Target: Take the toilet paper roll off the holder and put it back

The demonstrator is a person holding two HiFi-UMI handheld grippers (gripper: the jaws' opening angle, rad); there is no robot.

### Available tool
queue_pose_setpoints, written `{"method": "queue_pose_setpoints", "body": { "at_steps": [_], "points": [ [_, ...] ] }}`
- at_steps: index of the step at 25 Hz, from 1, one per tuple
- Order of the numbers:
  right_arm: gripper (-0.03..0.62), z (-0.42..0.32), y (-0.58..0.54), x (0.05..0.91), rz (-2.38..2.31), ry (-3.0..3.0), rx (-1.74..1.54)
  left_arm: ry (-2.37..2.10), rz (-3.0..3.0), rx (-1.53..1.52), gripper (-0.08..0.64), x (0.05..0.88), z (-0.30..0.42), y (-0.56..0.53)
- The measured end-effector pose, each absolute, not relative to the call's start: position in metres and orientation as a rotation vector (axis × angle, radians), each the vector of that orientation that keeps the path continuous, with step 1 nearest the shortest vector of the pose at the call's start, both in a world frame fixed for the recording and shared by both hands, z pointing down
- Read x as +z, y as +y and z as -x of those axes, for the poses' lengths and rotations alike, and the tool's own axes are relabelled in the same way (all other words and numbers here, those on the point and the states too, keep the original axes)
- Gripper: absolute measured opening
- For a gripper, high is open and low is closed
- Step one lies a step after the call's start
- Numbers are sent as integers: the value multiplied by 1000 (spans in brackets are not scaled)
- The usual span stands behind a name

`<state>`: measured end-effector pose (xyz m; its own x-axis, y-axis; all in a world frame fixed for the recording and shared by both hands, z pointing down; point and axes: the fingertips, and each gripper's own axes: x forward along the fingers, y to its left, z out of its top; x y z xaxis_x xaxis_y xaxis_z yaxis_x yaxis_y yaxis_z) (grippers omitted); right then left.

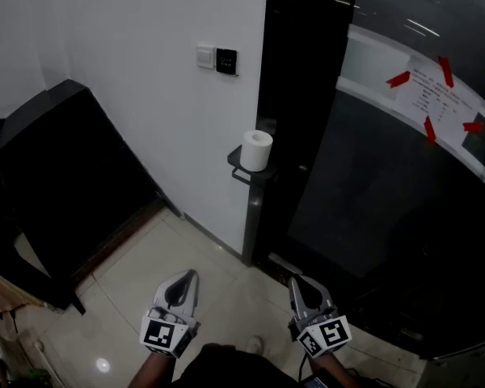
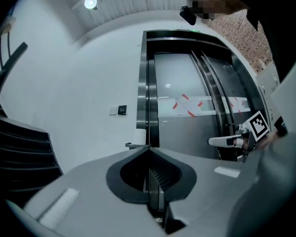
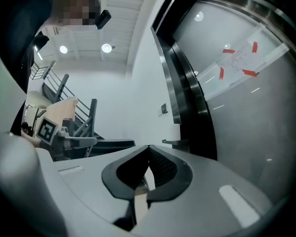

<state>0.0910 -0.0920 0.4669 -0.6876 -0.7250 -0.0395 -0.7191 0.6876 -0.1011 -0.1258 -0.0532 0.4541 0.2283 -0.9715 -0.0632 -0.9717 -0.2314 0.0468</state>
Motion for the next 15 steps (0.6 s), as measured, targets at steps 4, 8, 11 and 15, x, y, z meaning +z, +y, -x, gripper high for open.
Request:
{"method": "queue_pose_setpoints", "body": {
  "at_steps": [4, 8, 11, 15],
  "points": [
    [14, -113, -129, 470, 1210, 2785, -138, 1964, 2430, 138, 2, 448, 106, -88],
    [14, -139, -154, 480, 1238, 2774, -196, 1966, 2440, 129, 2, 452, 89, -118],
    [14, -157, -169, 477, 1239, 2785, -184, 1980, 2440, 140, 2, 453, 77, -140],
    [14, -179, -187, 468, 1269, 2762, -148, 1982, 2417, 135, 2, 449, 69, -163]
  ]
}}
